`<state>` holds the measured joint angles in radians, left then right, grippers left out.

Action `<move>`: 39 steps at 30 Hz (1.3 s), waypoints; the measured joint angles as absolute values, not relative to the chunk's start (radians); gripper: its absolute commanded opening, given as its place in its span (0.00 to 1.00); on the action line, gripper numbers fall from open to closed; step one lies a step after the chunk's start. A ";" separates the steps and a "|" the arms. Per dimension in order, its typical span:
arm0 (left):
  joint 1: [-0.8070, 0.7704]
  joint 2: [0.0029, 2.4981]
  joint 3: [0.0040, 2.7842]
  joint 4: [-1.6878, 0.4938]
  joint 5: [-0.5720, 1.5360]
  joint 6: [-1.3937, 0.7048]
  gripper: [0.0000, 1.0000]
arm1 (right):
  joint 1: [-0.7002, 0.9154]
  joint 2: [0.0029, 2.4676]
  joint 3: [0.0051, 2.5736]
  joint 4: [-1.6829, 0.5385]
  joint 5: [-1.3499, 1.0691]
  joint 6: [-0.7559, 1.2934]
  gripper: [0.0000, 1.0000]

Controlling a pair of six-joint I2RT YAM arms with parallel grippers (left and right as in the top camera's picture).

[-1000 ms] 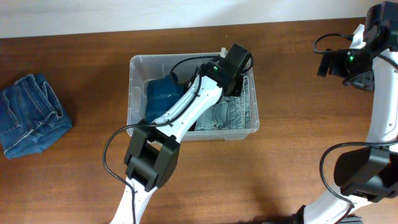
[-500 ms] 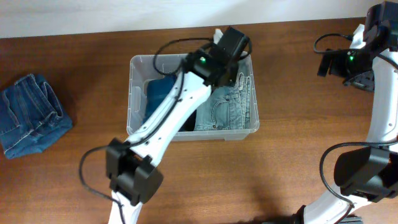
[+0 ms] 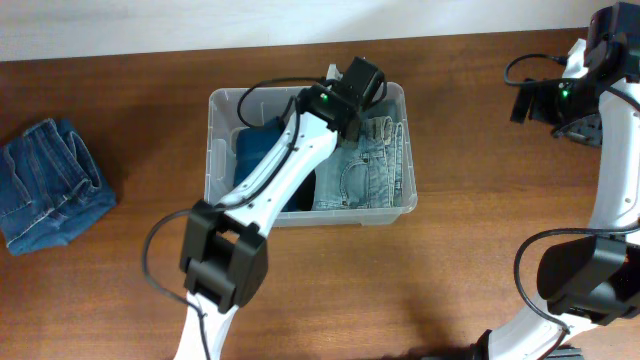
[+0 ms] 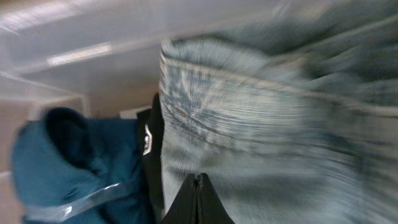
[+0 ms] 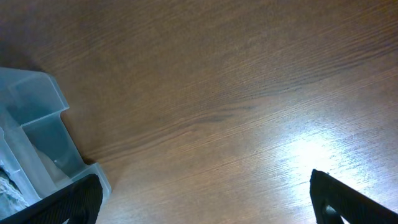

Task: Pack container
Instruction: 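Press the light-wash jeans down into the container with the left gripper, then lift the left gripper out and move it left toward the dark blue jeans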

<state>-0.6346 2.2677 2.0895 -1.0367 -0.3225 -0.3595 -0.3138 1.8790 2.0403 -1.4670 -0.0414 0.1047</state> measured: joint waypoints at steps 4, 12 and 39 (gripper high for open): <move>-0.630 2.295 2.081 -1.040 -0.324 -0.358 0.01 | -0.314 1.879 2.040 -1.467 -0.041 0.104 0.99; -0.630 2.267 2.141 -1.125 -0.345 -0.354 0.01 | -0.314 1.879 2.040 -1.467 -0.041 0.104 0.99; 0.273 1.877 2.190 -1.448 -0.424 -0.427 0.25 | -0.314 1.879 2.040 -1.467 -0.041 0.104 0.98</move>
<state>0.2729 1.8774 2.1902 -1.4483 -0.4236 -0.4274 -0.3138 1.8790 2.0403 -1.4670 -0.0414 0.1043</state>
